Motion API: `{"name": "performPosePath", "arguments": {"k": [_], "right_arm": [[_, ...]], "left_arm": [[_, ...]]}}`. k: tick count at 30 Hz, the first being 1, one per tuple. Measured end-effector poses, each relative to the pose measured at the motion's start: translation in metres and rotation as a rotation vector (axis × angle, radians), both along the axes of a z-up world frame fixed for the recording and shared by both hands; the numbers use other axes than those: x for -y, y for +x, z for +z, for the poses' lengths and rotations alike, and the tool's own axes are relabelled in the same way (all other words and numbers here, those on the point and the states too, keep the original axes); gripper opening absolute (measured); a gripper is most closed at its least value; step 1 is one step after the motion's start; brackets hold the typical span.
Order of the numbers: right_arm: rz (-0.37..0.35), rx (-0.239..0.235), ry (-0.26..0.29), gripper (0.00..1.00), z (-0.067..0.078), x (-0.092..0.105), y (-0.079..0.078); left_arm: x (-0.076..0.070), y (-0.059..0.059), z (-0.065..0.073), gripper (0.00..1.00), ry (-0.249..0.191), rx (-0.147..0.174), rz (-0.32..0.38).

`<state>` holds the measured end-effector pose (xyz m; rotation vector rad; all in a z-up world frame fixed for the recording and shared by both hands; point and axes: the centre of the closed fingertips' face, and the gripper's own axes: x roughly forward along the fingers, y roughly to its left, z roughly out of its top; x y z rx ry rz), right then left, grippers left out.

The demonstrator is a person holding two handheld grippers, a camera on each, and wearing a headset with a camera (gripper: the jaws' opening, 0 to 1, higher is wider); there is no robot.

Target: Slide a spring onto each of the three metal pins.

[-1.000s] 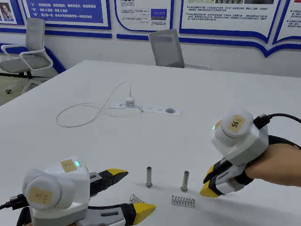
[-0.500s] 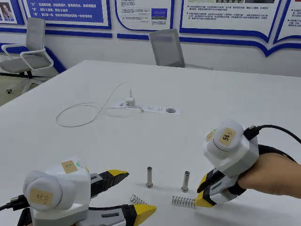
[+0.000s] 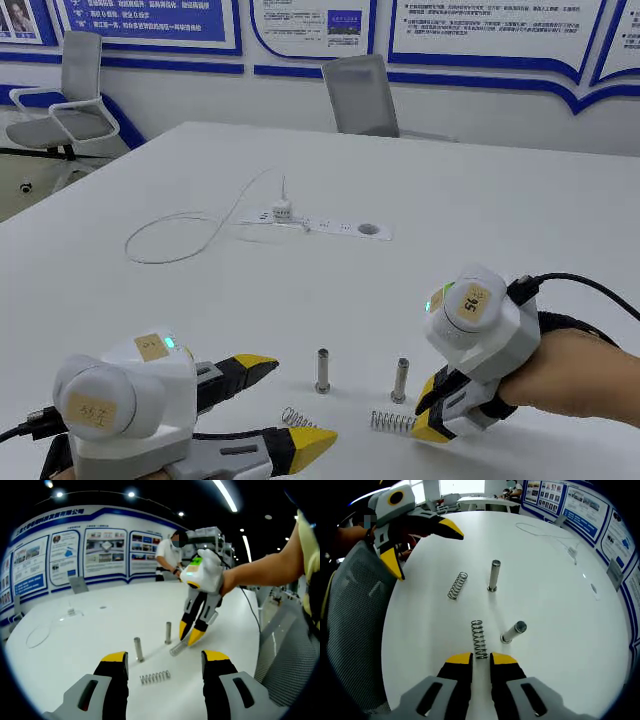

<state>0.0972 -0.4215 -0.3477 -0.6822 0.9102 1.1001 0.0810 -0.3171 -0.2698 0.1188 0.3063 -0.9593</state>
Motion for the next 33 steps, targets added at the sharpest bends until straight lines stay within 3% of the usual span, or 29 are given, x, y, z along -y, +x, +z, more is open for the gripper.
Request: {"name": "performPosePath", "arguments": {"k": [17, 33], "right_arm": [[0.019, -0.005, 0.000, 0.12, -0.0068, -0.0007, -0.0005], [0.023, 0.007, 0.009, 0.12, -0.0005, -0.0009, -0.0023]], "left_arm": [[-0.0009, 0.0006, -0.0004, 0.60, -0.001, -0.006, 0.007], [-0.0009, 0.0009, -0.0008, 0.60, 0.001, -0.008, 0.006]]}}
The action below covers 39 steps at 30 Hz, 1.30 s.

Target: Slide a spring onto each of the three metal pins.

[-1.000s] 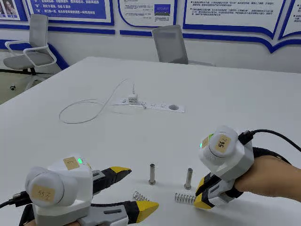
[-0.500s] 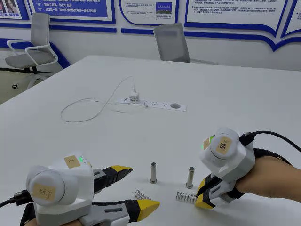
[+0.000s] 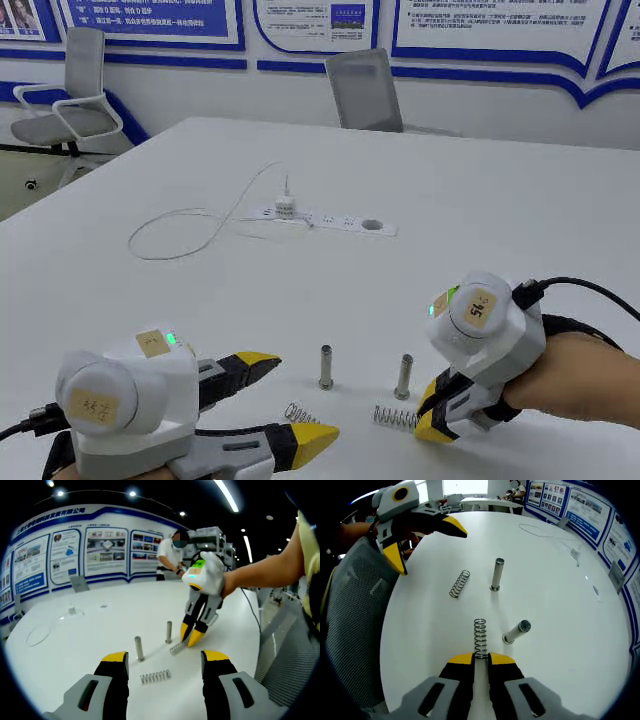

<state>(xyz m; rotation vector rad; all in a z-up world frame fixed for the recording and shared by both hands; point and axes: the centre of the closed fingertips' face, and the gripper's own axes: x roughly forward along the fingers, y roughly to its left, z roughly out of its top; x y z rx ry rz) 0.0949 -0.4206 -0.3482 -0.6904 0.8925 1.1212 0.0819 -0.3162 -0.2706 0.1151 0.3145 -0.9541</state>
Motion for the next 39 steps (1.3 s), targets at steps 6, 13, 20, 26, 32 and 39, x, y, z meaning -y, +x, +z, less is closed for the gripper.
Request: {"name": "performPosePath", "arguments": {"k": [6, 13, 20, 26, 32, 39], "right_arm": [[-0.004, 0.016, 0.002, 0.12, 0.007, 0.000, 0.001], [0.001, 0.028, 0.000, 0.12, 0.013, -0.001, 0.000], [0.004, 0.033, -0.001, 0.12, 0.020, -0.004, 0.000], [0.004, 0.038, -0.003, 0.12, 0.024, -0.004, 0.001], [0.000, 0.040, -0.005, 0.12, 0.028, -0.003, 0.001], [0.000, 0.041, -0.008, 0.12, 0.032, -0.003, 0.002]], "left_arm": [[0.000, -0.001, -0.001, 0.60, 0.004, -0.001, -0.004], [0.002, -0.001, -0.001, 0.60, 0.006, -0.002, -0.009], [0.002, -0.001, -0.001, 0.60, 0.005, -0.001, -0.009], [0.001, -0.001, 0.000, 0.60, 0.002, -0.001, -0.008], [0.002, -0.001, 0.000, 0.60, 0.000, 0.000, -0.009], [0.002, -0.001, 0.000, 0.60, -0.002, 0.000, -0.007]]}}
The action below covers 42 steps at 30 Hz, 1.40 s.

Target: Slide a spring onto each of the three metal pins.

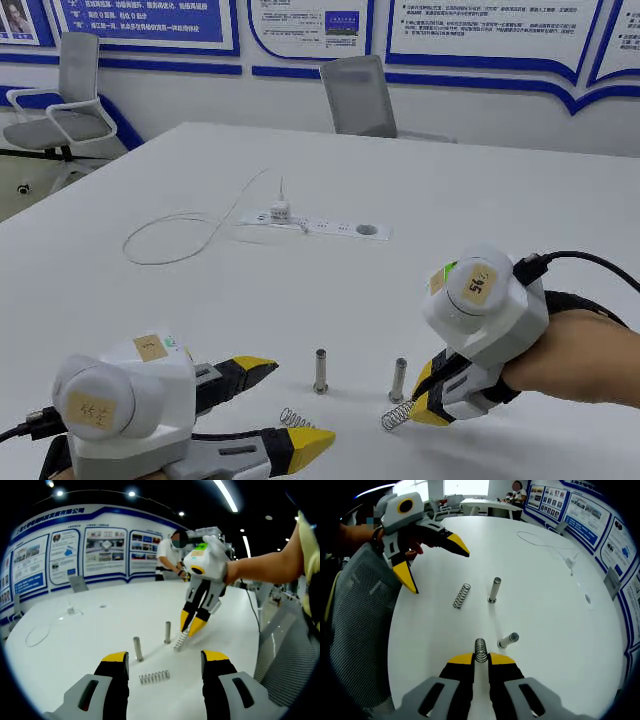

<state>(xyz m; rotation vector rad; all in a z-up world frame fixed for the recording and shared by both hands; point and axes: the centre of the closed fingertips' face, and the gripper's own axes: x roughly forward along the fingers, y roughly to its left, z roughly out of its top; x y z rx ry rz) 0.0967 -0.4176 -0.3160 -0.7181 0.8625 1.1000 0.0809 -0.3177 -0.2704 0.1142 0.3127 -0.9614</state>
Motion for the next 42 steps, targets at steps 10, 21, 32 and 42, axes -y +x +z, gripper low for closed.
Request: {"name": "performPosePath", "arguments": {"k": [10, 21, 32, 42], "right_arm": [[-0.002, -0.001, -0.005, 0.12, 0.003, 0.001, 0.001], [0.004, -0.011, -0.014, 0.12, 0.009, 0.000, -0.002], [0.012, -0.024, -0.038, 0.12, 0.022, 0.006, -0.004], [0.024, -0.008, -0.064, 0.12, 0.044, 0.010, 0.004]], "left_arm": [[-0.001, 0.001, 0.001, 0.60, -0.003, 0.002, 0.003], [-0.002, 0.001, 0.001, 0.60, -0.006, 0.004, 0.005], [-0.001, 0.002, 0.002, 0.60, -0.011, 0.006, 0.007], [0.000, 0.001, 0.002, 0.60, -0.010, 0.007, 0.005]]}}
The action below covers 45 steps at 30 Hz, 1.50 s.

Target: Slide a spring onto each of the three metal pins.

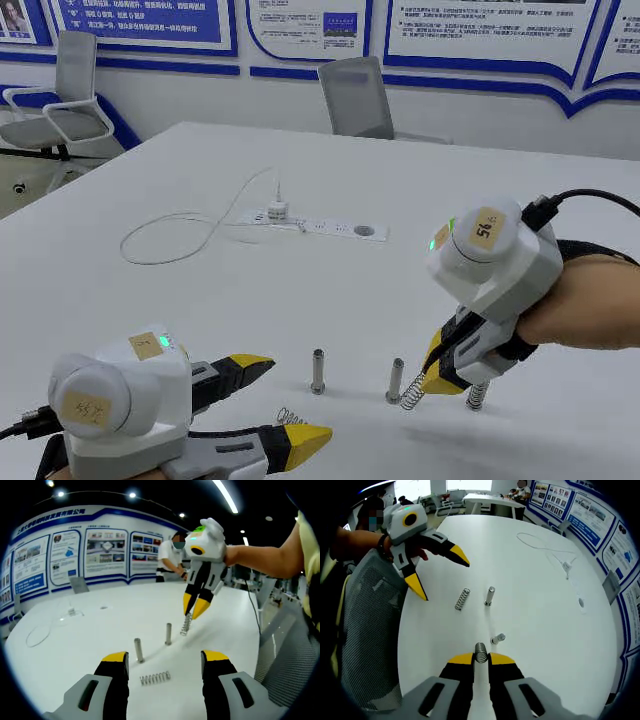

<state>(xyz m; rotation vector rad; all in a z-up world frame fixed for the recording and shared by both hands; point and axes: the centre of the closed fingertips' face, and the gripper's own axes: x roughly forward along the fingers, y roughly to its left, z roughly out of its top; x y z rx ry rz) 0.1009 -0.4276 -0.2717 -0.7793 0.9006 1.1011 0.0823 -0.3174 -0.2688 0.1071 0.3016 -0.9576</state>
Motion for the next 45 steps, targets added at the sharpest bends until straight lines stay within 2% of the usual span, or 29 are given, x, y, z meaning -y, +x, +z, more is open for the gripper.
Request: {"name": "performPosePath", "arguments": {"k": [9, 18, 28, 45], "right_arm": [[0.012, 0.021, -0.034, 0.12, 0.018, 0.004, 0.013], [0.027, 0.034, -0.049, 0.12, 0.027, 0.000, 0.020], [0.048, 0.034, -0.082, 0.12, 0.031, -0.003, 0.026], [0.081, 0.003, -0.138, 0.12, 0.023, -0.009, 0.033]], "left_arm": [[0.000, 0.000, 0.000, 0.60, 0.000, -0.001, 0.000], [-0.001, 0.000, 0.001, 0.60, -0.002, 0.001, 0.003], [-0.002, 0.001, 0.001, 0.60, -0.003, 0.001, 0.003], [-0.002, 0.001, 0.001, 0.60, -0.008, 0.000, 0.009]]}}
